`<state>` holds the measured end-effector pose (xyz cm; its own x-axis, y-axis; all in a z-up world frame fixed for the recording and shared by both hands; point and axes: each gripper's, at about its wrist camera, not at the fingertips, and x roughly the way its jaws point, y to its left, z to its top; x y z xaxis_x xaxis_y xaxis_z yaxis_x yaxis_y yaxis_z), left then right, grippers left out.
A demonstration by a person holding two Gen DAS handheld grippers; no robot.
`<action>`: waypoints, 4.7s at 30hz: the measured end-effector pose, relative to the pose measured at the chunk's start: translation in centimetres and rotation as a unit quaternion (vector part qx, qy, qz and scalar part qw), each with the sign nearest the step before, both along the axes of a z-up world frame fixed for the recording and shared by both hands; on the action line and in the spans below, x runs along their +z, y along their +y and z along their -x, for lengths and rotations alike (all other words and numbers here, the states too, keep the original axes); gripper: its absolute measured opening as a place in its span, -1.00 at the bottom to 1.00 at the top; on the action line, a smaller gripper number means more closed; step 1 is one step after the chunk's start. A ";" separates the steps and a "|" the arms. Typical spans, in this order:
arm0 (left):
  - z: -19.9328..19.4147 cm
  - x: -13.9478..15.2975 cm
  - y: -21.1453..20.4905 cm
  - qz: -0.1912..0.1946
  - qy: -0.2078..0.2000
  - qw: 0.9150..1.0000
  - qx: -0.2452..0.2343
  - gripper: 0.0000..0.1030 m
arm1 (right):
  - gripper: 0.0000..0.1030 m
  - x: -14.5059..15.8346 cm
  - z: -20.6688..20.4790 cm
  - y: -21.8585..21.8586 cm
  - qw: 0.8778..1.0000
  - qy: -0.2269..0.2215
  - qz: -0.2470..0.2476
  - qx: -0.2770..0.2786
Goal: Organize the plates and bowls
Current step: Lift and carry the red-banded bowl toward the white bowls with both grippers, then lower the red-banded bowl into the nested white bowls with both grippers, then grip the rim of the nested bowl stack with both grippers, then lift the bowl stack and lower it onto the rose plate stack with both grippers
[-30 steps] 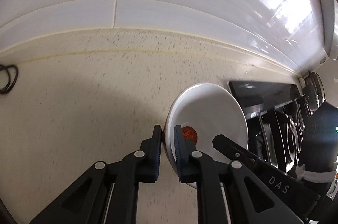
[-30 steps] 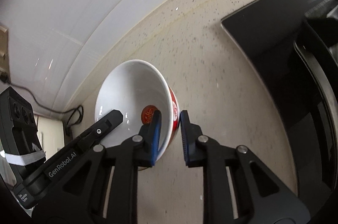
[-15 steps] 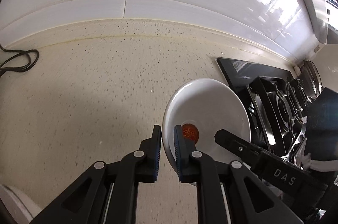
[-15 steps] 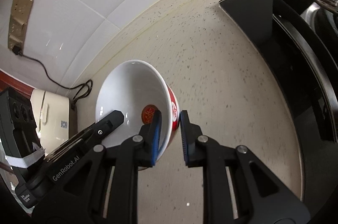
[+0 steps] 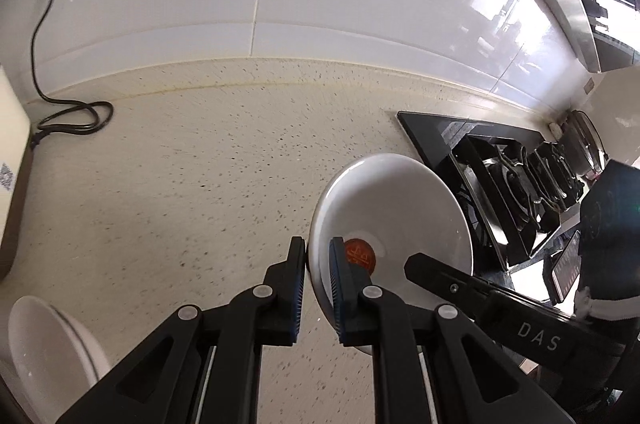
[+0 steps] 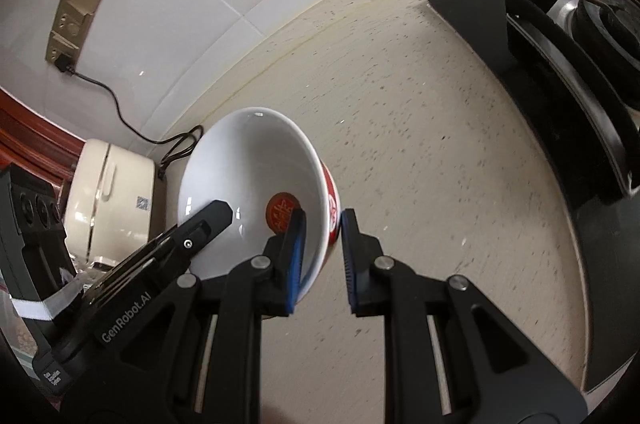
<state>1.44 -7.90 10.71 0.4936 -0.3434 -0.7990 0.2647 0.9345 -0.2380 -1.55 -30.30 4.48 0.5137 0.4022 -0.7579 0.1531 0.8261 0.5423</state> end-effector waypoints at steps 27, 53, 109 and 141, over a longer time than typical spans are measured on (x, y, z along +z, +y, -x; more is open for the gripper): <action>4.7 1.9 8.9 -0.006 -0.034 0.996 0.084 -0.76 | -0.59 2.1 1.3 8.6 0.996 -0.023 -0.014 0.089; 7.6 1.0 17.2 -0.005 -0.020 0.980 0.199 -0.76 | -0.59 1.5 0.2 17.5 0.979 0.003 -0.020 0.203; 8.2 -1.6 22.3 -0.062 0.023 0.956 0.284 -0.35 | -0.43 1.5 0.0 28.0 0.928 -0.022 0.160 0.337; 3.9 -7.0 25.7 0.072 0.103 0.949 0.288 -0.09 | -0.09 -6.4 -0.6 28.3 0.947 0.113 -0.007 0.300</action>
